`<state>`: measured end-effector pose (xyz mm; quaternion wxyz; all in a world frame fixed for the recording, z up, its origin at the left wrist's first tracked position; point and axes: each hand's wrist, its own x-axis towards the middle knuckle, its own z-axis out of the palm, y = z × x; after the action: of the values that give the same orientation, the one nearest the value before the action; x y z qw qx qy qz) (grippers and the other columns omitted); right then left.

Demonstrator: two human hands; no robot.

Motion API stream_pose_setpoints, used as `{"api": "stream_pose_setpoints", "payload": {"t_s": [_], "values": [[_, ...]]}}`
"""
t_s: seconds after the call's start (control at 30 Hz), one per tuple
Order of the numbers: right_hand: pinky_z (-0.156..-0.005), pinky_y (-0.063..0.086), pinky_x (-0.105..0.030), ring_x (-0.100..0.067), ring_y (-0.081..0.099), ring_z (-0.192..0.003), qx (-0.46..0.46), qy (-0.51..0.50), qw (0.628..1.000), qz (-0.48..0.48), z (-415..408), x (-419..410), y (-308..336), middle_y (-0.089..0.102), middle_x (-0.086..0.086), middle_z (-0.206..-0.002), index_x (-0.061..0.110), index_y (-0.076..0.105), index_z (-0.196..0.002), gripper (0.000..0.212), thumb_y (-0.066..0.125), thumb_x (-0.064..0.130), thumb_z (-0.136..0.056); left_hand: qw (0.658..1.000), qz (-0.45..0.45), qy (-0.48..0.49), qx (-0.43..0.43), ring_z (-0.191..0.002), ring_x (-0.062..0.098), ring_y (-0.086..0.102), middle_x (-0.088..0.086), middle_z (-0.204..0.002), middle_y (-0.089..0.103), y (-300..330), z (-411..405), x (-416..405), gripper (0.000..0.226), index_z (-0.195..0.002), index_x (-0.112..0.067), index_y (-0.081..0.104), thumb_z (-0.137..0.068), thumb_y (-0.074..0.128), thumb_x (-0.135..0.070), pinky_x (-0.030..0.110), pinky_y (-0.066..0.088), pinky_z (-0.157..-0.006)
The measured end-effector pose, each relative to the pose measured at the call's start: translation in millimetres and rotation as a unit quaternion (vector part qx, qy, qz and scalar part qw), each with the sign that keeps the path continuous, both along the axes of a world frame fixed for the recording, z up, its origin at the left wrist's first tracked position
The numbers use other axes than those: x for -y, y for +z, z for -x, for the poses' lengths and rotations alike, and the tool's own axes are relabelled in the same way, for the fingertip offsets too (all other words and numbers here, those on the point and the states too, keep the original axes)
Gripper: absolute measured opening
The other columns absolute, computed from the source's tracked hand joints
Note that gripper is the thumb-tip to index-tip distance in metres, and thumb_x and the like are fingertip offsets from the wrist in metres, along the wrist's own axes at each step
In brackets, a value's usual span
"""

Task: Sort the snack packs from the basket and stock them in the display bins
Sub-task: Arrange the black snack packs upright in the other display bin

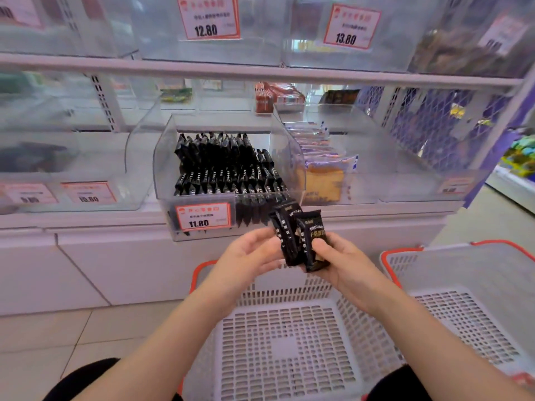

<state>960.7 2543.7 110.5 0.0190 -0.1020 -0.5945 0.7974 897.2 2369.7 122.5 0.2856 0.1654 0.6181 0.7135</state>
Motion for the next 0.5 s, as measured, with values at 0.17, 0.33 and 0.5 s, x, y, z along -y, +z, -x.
{"api": "stream_pose_setpoints", "payload": {"t_s": [0.17,0.33,0.5], "values": [[-0.085,0.048,-0.026,-0.006,0.061,-0.098,-0.009,-0.01,0.985,-0.172,4.5,26.0,-12.5,0.066,0.002,-0.108,0.025,0.053,-0.11,0.018,0.051,0.02,-0.094,0.993,0.004,0.117,-0.025,-0.079,0.007,0.068,-0.001,-0.094,0.07,-6.5,0.1,-10.5,0.019,-0.112,-0.017,0.055,-0.093,0.052,-0.018,0.023,0.054,-0.067],[-0.084,0.047,-0.013,0.005,0.058,-0.107,-0.037,-0.019,0.987,-0.156,5.5,30.4,-2.4,0.064,0.02,-0.113,0.038,0.045,-0.121,0.038,0.048,0.046,-0.084,0.986,0.044,0.115,-0.111,-0.094,0.006,0.064,-0.003,-0.104,0.067,-10.4,4.6,-14.0,0.018,-0.102,-0.031,0.053,-0.089,0.058,-0.019,0.021,0.05,-0.078],[-0.097,0.043,-0.025,-0.002,0.058,-0.108,0.007,0.013,0.992,-0.126,8.0,30.4,-1.9,0.066,0.013,-0.112,0.036,0.052,-0.119,0.026,0.036,0.029,-0.1,0.977,0.054,0.08,-0.189,-0.095,0.003,0.062,-0.012,-0.103,0.066,-10.7,1.9,-14.7,0.029,-0.104,-0.04,0.053,-0.09,0.057,-0.015,0.024,0.053,-0.079]]}}
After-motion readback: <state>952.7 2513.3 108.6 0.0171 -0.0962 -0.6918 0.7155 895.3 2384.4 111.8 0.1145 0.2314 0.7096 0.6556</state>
